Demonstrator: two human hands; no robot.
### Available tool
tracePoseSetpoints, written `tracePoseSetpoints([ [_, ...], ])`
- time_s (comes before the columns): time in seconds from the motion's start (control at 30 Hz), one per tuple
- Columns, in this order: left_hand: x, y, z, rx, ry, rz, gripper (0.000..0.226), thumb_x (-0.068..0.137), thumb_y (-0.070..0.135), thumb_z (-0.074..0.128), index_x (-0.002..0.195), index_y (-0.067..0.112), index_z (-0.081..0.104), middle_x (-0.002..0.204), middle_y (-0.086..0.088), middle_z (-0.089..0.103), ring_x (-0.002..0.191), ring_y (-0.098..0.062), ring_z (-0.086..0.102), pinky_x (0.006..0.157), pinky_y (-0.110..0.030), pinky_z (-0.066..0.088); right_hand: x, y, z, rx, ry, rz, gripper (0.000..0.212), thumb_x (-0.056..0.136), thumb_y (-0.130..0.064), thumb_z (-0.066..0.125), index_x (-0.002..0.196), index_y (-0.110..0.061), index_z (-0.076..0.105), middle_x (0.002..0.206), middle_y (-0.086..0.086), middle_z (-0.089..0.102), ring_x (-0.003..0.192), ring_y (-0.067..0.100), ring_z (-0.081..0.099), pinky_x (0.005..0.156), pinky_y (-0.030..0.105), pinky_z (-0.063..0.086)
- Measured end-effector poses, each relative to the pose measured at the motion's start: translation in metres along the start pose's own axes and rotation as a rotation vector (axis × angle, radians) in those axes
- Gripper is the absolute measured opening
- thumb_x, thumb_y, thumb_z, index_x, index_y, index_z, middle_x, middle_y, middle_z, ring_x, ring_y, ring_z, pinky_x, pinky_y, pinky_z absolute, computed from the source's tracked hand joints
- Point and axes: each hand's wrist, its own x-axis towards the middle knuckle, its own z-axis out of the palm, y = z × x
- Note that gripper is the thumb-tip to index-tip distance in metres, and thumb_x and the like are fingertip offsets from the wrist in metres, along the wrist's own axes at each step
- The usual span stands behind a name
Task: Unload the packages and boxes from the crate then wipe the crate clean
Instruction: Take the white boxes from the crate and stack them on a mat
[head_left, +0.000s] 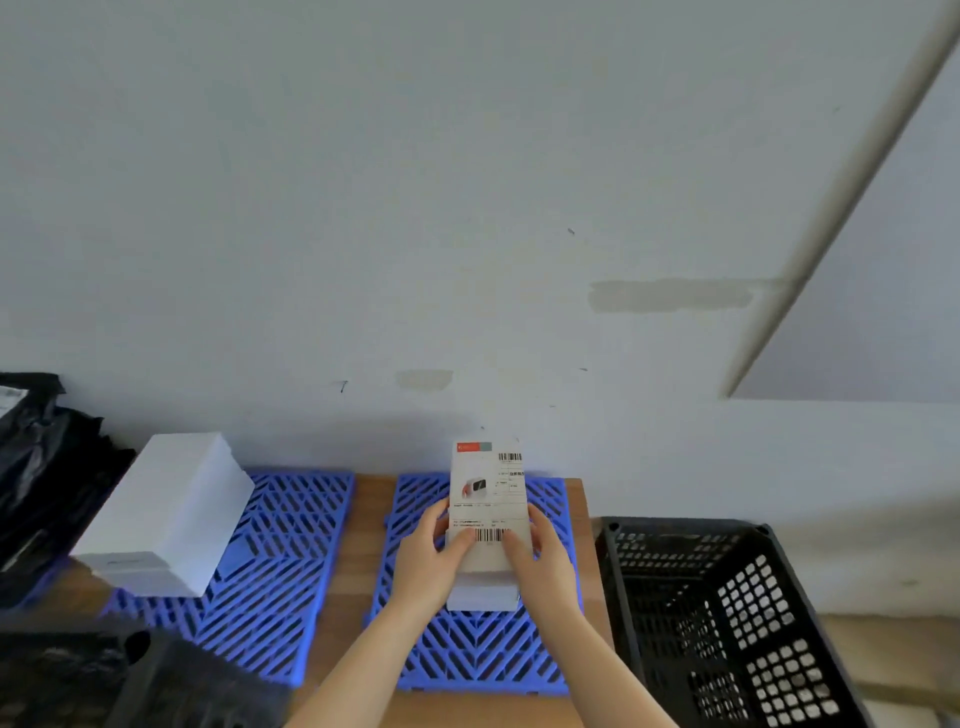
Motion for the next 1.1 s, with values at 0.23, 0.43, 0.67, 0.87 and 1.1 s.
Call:
tracePoseSetpoints([
  [0.23,0.011,-0.012,0.005,0.060,0.020,-0.015,0.040,0.099,0.027,0.054,0.137,0.034,0.046,0.125,0.017,0.059,0.117,-0.003,0.055,0.082,-0.010,0.043,0.012,0.007,0.006,-0.042,-0.032,0.004,0.050,0.096,-0.028,0.056,0.143,-0.027,0.036,0.111,-0.015,0.051,0.084,-0.013,0.046,0.054,0.004,0.042],
  [0.43,0.020,-0.012,0.008,0.058,-0.002,-0.055,0.046,0.100,0.027,0.051,0.144,0.028,0.040,0.132,0.007,0.059,0.118,-0.010,0.056,0.101,-0.033,0.047,0.017,0.007,0.005,-0.055,-0.047,0.006,0.052,0.096,-0.029,0.056,0.144,-0.027,0.034,0.108,-0.016,0.049,0.081,-0.013,0.045,0.055,0.003,0.041],
  [0.67,0.010,0.000,0.001,0.068,0.009,-0.076,0.054,0.100,0.030,0.051,0.150,0.022,0.031,0.142,0.003,0.048,0.129,-0.014,0.047,0.104,-0.030,0.041,0.013,0.002,0.000,-0.123,-0.007,-0.017,0.061,0.094,-0.040,0.055,0.148,-0.028,0.029,0.142,-0.005,0.044,0.119,0.009,0.048,0.086,0.019,0.046],
  [0.87,-0.007,0.020,-0.038,0.128,0.089,0.002,0.028,0.101,0.032,0.049,0.129,0.027,0.051,0.110,0.008,0.060,0.106,-0.012,0.055,0.087,-0.027,0.040,-0.014,-0.021,-0.012,-0.118,0.167,-0.116,0.054,0.096,-0.039,0.053,0.145,-0.022,0.037,0.147,0.000,0.038,0.132,0.019,0.041,0.104,0.039,0.043],
  [1.1,-0.052,0.057,-0.090,0.129,0.054,0.235,0.016,0.101,0.024,0.049,0.116,0.028,0.055,0.096,0.007,0.069,0.095,-0.009,0.062,0.086,-0.027,0.045,-0.090,-0.049,0.013,-0.008,0.300,-0.244,0.036,0.099,-0.029,0.049,0.134,-0.019,0.049,0.134,0.000,0.048,0.112,0.013,0.053,0.083,0.024,0.042],
])
